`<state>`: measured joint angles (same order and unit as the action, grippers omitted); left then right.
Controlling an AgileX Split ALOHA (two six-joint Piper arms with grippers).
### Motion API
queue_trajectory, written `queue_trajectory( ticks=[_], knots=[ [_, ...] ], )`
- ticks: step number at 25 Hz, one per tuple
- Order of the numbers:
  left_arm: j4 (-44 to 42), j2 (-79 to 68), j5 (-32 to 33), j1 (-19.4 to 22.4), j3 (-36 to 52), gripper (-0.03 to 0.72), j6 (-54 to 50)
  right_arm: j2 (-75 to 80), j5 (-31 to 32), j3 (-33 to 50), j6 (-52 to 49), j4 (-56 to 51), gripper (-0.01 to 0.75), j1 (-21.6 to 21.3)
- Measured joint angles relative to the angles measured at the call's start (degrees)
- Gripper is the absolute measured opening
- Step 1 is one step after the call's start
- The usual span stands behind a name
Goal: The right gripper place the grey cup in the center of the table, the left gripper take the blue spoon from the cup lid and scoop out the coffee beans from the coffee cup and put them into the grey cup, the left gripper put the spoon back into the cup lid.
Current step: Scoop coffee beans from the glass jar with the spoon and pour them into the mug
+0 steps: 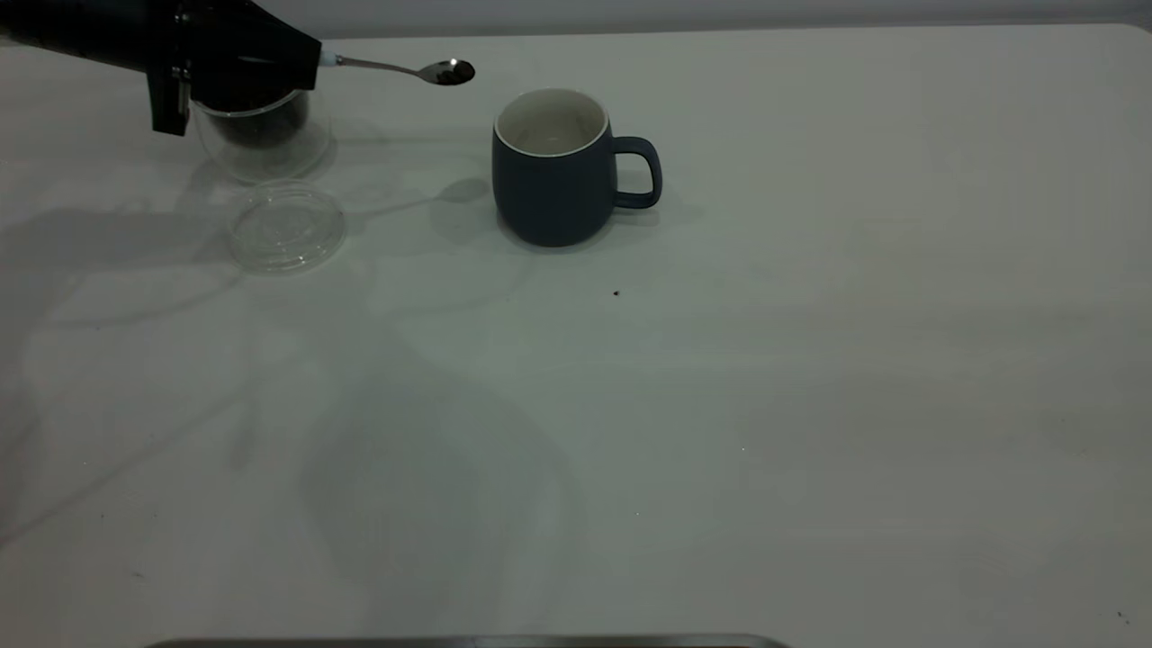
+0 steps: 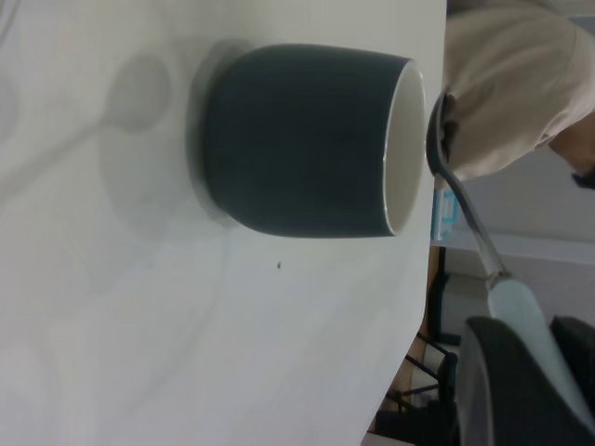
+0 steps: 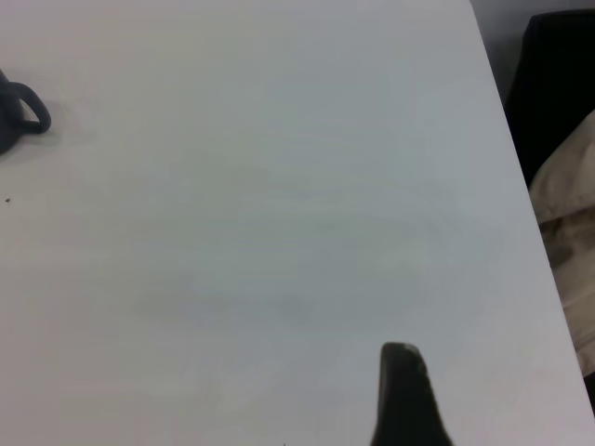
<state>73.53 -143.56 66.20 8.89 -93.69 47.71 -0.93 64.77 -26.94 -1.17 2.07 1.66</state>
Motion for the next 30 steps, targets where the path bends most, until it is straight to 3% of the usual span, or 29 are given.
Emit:
queue_trajectory(
  ticks=[21, 30],
  knots=[
    [0.4, 0.0, 0.0, -6.4, 0.0, 0.12, 1.3, 0.0, 0.0, 0.0, 0.0, 0.0, 0.458, 0.0],
    [0.6, 0.0, -4.5, -8.3, 0.0, 0.12, 5.9, 0.0, 0.0, 0.0, 0.0, 0.0, 0.458, 0.0]
  ],
)
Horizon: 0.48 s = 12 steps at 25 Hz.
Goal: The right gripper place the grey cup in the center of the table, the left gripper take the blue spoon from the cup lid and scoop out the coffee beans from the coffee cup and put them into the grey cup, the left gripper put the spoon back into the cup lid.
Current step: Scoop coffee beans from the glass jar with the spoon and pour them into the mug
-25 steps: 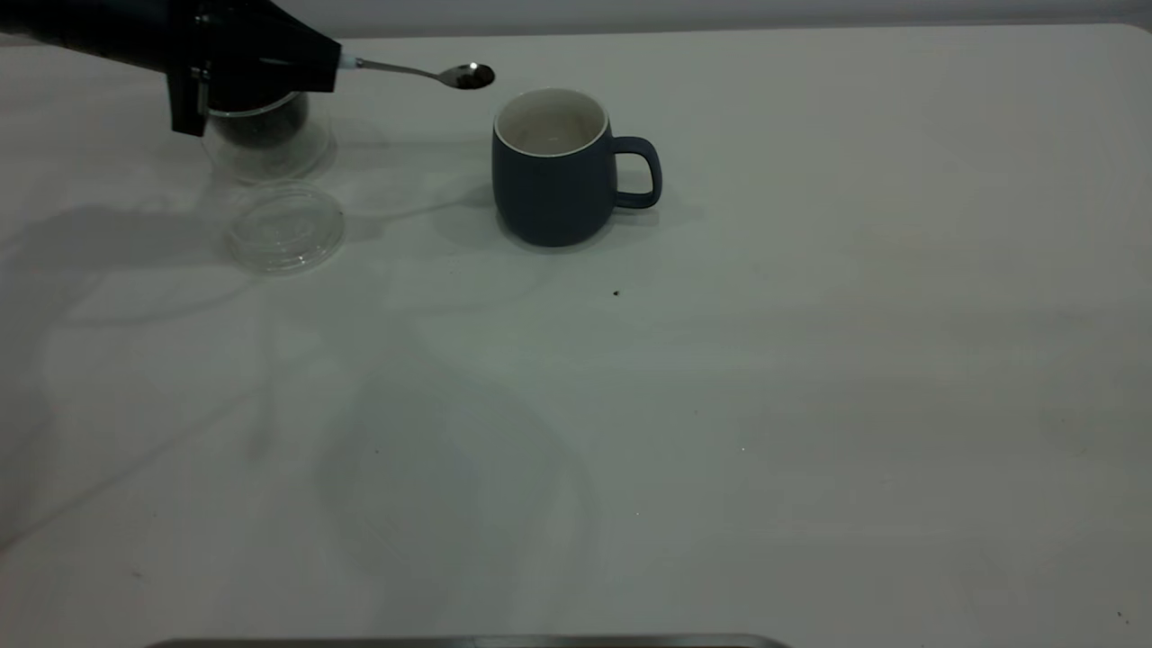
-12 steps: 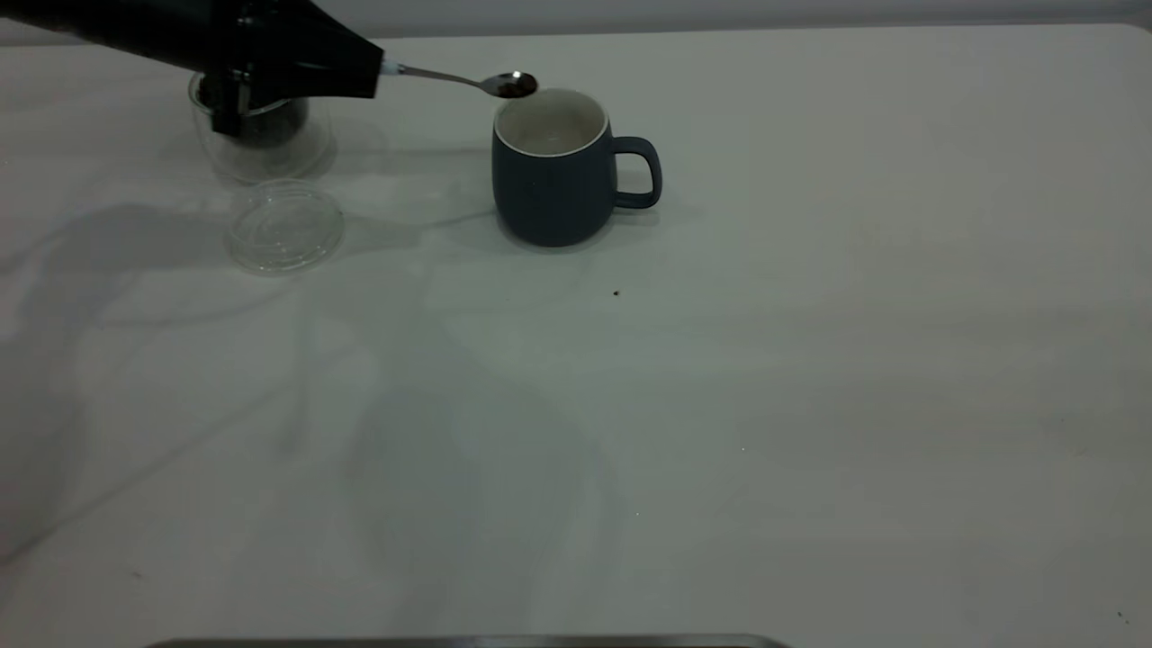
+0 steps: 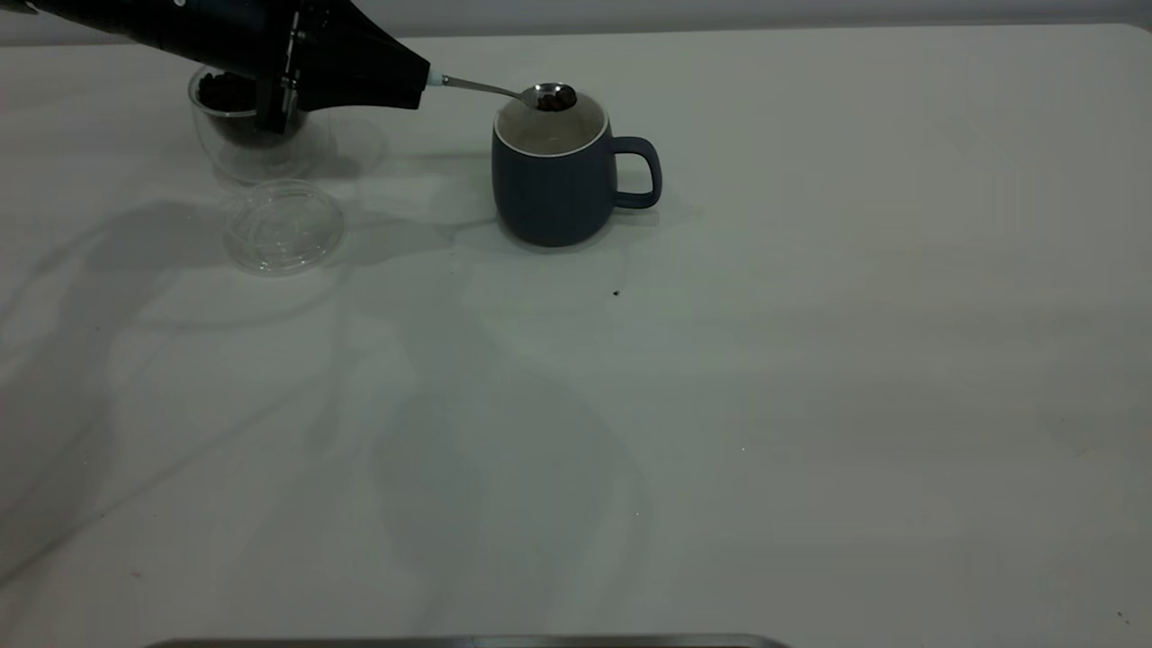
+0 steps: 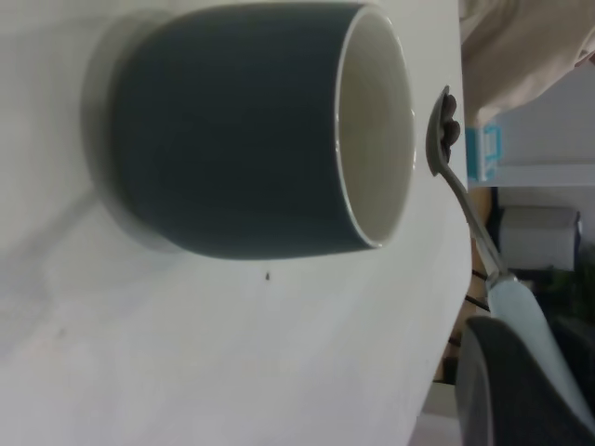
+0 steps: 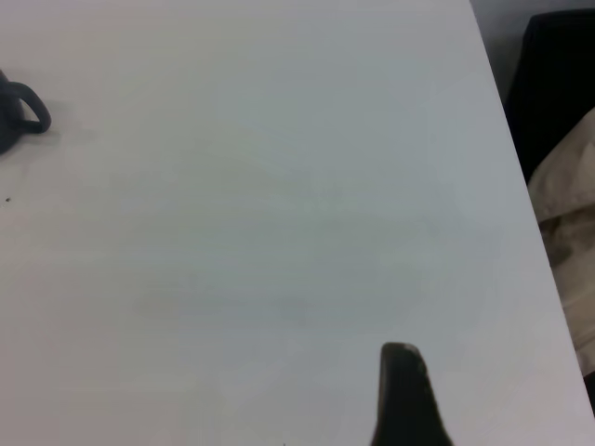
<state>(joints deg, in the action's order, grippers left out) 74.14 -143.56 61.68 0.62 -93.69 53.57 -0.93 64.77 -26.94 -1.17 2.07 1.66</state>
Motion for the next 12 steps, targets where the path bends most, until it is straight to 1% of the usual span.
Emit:
queue_trajectory(
  ticks=[7, 12],
  knots=[
    [0.1, 0.0, -3.6, 0.0, 0.0, 0.12, 4.1, 0.0, 0.0, 0.0, 0.0, 0.0, 0.458, 0.0],
    [0.1, 0.0, -5.9, -0.3, 0.0, 0.12, 10.6, 0.0, 0.0, 0.0, 0.0, 0.0, 0.458, 0.0]
  ],
)
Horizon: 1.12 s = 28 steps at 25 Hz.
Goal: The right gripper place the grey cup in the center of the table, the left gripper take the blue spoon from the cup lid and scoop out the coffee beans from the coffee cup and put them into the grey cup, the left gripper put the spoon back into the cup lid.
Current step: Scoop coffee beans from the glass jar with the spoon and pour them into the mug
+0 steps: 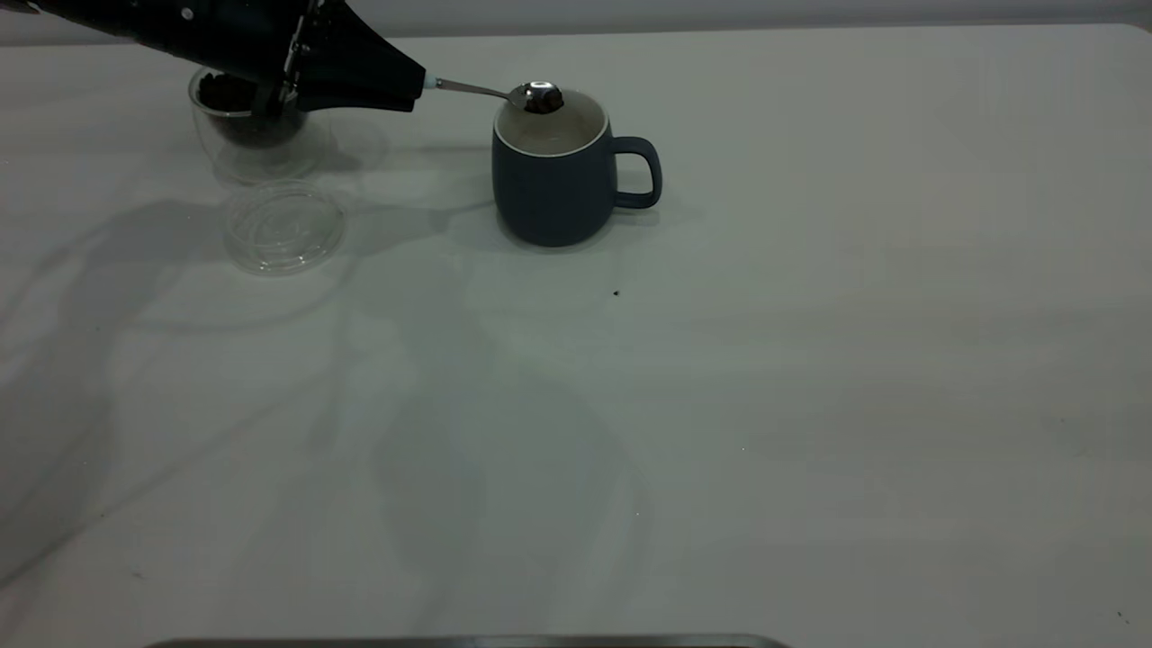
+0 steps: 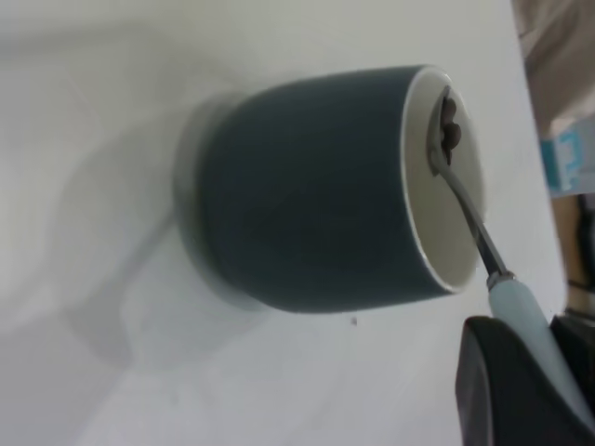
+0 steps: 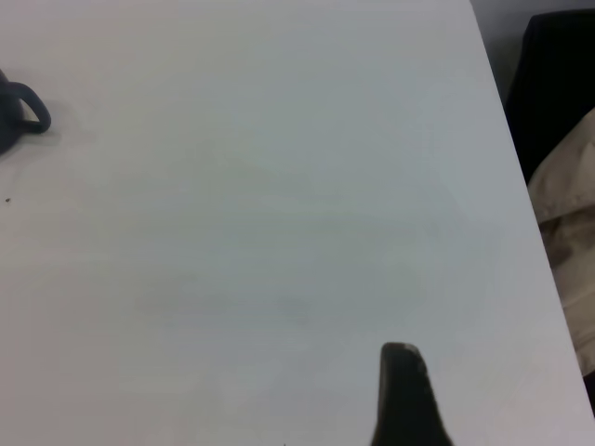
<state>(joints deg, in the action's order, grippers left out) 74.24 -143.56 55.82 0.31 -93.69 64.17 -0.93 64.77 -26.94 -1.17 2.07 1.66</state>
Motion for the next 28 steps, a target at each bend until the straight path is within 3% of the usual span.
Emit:
queue_trajectory(
  ticks=[16, 23, 28],
  knots=[
    [0.0, 0.0, -1.4, -0.2, 0.0, 0.12, 19.1, 0.0, 0.0, 0.0, 0.0, 0.0, 0.458, 0.0],
    [0.8, 0.1, -0.6, -0.2, 0.0, 0.12, 13.5, 0.0, 0.0, 0.0, 0.0, 0.0, 0.458, 0.0],
    [0.9, 3.1, 4.1, 0.4, 0.0, 0.12, 7.7, 0.0, 0.0, 0.0, 0.0, 0.0, 0.458, 0.0]
  ],
)
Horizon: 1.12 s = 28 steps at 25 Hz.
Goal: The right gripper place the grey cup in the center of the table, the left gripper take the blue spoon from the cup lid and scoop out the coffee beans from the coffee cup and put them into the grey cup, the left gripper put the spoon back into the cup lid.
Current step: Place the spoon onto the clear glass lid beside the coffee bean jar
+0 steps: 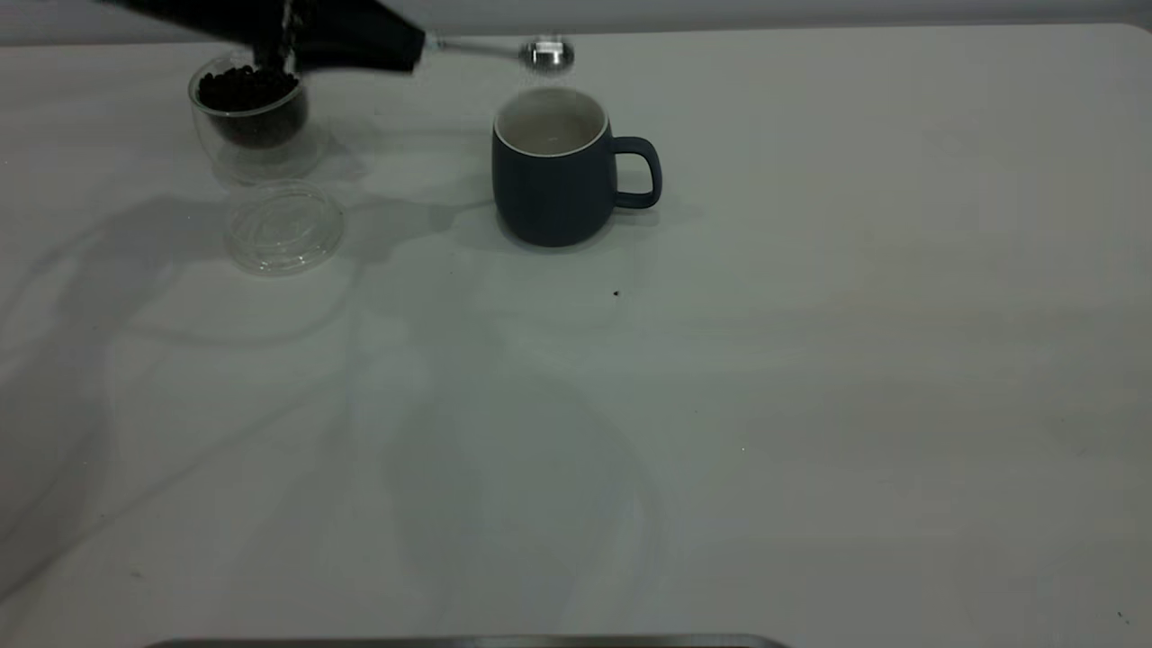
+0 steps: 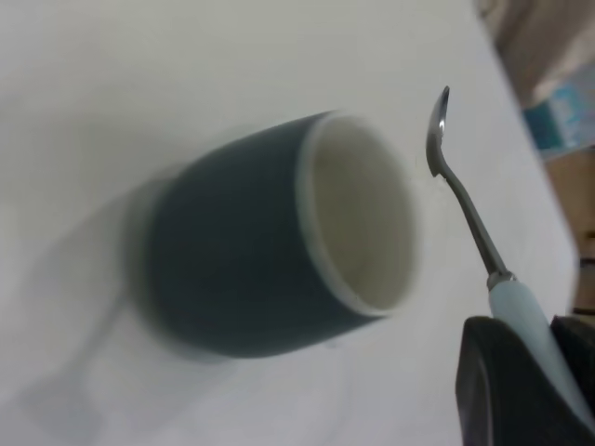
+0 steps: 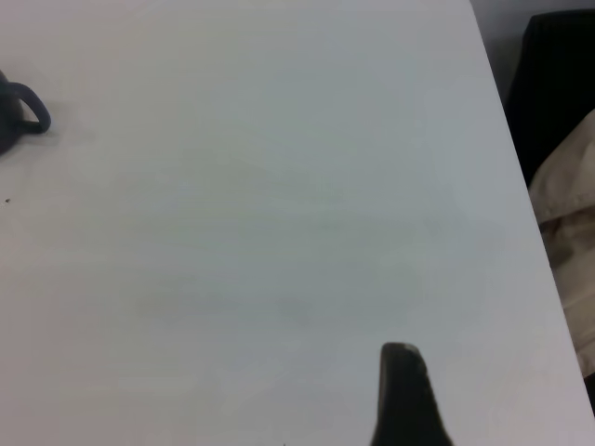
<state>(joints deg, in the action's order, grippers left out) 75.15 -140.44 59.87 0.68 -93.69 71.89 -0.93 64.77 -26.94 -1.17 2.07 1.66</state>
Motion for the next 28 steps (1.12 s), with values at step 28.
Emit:
queue_trajectory(
  ticks=[28],
  knots=[
    [-20.2, 26.8, 6.5, 23.8, 22.2, 0.12, -22.8, 0.0, 0.0, 0.0, 0.0, 0.0, 0.458, 0.0]
  ],
)
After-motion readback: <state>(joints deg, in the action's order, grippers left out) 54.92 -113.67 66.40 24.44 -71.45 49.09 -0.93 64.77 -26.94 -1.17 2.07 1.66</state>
